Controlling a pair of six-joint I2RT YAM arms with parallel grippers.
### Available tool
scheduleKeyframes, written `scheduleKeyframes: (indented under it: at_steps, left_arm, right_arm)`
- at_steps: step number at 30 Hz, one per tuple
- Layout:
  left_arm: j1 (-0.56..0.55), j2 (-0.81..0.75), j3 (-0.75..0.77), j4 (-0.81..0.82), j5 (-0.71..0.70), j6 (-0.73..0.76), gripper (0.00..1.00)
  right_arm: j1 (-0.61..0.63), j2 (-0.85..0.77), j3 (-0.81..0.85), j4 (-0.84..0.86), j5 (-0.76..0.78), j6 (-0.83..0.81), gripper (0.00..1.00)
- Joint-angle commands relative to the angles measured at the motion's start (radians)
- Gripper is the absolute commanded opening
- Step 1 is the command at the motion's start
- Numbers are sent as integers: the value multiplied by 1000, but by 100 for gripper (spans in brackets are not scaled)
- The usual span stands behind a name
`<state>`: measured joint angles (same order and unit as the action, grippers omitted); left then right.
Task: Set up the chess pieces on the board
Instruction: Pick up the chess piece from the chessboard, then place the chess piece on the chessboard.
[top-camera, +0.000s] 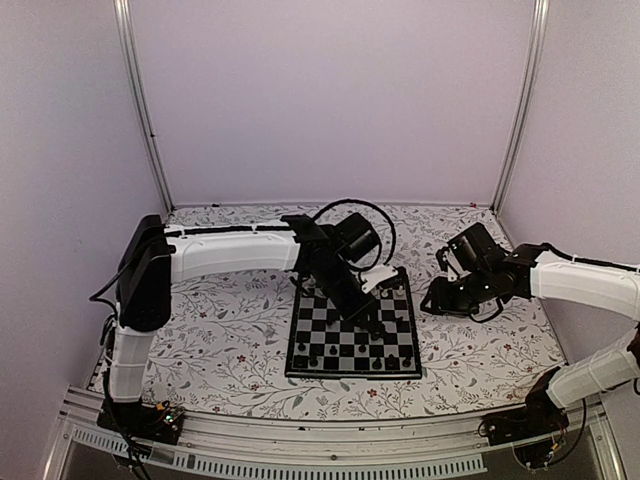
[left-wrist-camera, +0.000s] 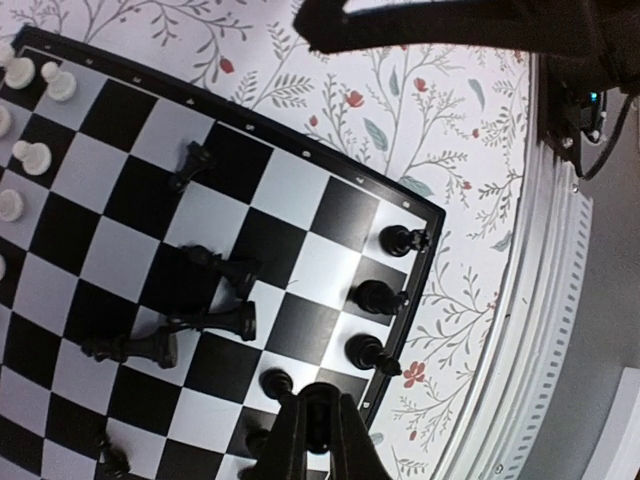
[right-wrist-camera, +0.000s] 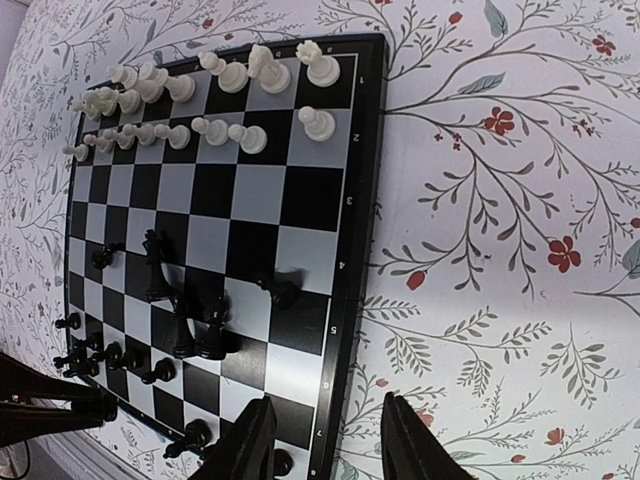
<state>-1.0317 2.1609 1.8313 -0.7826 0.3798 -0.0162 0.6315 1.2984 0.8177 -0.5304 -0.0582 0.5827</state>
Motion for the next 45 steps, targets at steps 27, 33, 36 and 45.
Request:
scheduleKeyframes:
  at_steps: [27, 33, 36, 45]
  left_arm:
    - [-68, 167, 101, -21, -60, 33, 6]
    - [-68, 181, 101, -20, -58, 31, 6]
    - [-67, 187, 108, -21, -68, 26, 7]
    - [-64, 186, 106, -17, -51, 21, 22]
  right_arm:
    - [-7, -102, -58, -41, 17, 49, 38]
    - [-7, -108, -62, -43, 18, 49, 38]
    - [-8, -108, -61, -45, 17, 48, 38]
    - [-7, -88, -57, -36, 10, 43, 38]
